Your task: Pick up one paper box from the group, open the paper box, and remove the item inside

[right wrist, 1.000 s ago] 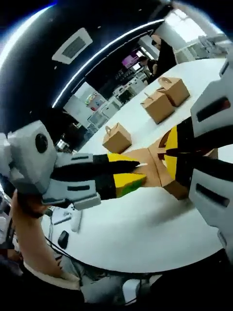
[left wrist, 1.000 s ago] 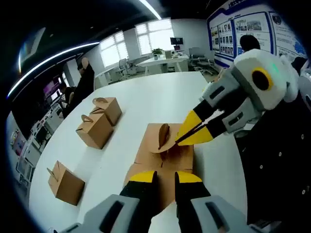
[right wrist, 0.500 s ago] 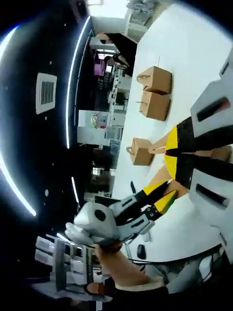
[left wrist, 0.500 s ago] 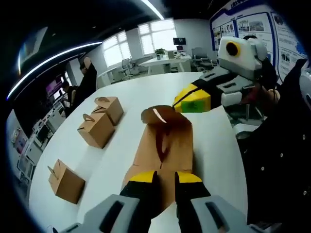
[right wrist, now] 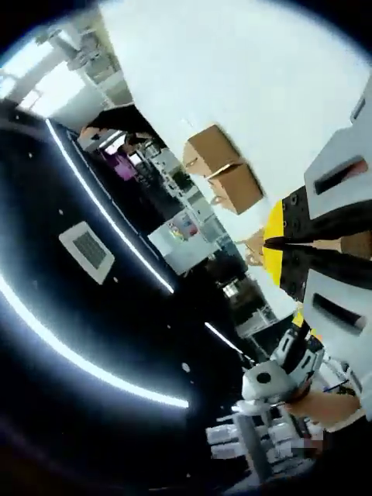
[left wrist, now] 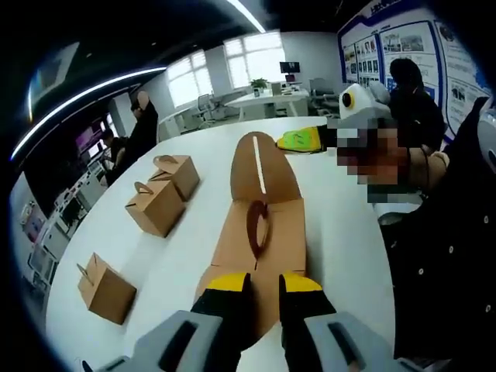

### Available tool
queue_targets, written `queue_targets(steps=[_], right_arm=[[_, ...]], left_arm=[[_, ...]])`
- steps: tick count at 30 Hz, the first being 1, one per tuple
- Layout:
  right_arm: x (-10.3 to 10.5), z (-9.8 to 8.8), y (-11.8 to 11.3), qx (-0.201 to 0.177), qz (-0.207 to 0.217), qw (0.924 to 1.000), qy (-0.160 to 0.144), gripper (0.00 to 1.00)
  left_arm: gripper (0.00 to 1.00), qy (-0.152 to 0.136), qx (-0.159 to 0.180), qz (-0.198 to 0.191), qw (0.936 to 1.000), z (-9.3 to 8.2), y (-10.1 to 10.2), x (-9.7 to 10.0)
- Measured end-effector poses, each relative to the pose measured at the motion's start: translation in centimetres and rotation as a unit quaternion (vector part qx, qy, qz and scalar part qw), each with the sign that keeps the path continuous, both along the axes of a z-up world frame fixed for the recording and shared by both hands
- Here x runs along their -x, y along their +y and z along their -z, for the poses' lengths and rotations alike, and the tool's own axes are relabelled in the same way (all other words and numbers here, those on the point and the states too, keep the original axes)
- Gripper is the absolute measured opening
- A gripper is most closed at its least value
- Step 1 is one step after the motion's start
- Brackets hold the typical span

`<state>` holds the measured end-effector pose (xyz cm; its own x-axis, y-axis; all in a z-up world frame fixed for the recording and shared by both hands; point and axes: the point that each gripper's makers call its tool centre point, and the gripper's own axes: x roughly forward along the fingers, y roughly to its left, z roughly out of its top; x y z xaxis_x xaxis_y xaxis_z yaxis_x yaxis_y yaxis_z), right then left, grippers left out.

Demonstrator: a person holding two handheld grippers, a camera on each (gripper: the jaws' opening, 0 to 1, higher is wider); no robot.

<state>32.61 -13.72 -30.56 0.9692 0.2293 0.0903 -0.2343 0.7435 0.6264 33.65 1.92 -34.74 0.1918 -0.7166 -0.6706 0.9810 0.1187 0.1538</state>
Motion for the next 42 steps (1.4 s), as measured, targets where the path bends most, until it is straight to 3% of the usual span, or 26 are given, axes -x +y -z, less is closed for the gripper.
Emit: queue_targets(steps=[5, 11, 17, 26, 33, 37, 40, 42], right_arm=[[0.0, 2.8, -1.7, -0.105, 0.010, 0.9938, 0.037, 0.02], [0.0, 5.7, -2.9, -0.155, 0.025, 0.9850, 0.072, 0.02], [-0.2, 8.1, -2.6, -0.166, 0.023, 0.9803, 0.104, 0.02], [0.2, 9.8, -1.3, -0.175, 0.014, 0.9758, 0.130, 0.02], [0.3, 8.3, -1.4, -0.177, 0.016, 0.9772, 0.115, 0.02], [0.4, 5.8, -1.8, -0.176, 0.017, 0.9812, 0.077, 0.03], [0.6, 3.5, -1.7, -0.153, 0.012, 0.9871, 0.046, 0.03], [0.7, 2.2, -1.7, -0.131, 0.007, 0.9911, 0.025, 0.05]], left_arm=[[0.18, 0.002, 0.005, -0.005, 1.0000, 0.2, -0.1, 0.1], [0.18, 0.004, 0.008, -0.007, 0.9999, 0.1, -0.3, 0.4], [0.18, 0.005, 0.012, -0.011, 0.9999, 0.1, -0.2, 0.4], [0.18, 0.009, 0.018, -0.013, 0.9997, 0.2, -0.2, 0.4], [0.18, 0.008, 0.024, -0.016, 0.9995, 0.0, -0.2, 0.3], [0.21, 0.005, 0.033, -0.017, 0.9993, -0.5, -0.3, 0.3], [0.25, -0.016, 0.038, -0.017, 0.9990, -1.1, -0.6, 0.3], [0.28, -0.015, 0.045, -0.016, 0.9987, -1.5, -1.0, 0.7]])
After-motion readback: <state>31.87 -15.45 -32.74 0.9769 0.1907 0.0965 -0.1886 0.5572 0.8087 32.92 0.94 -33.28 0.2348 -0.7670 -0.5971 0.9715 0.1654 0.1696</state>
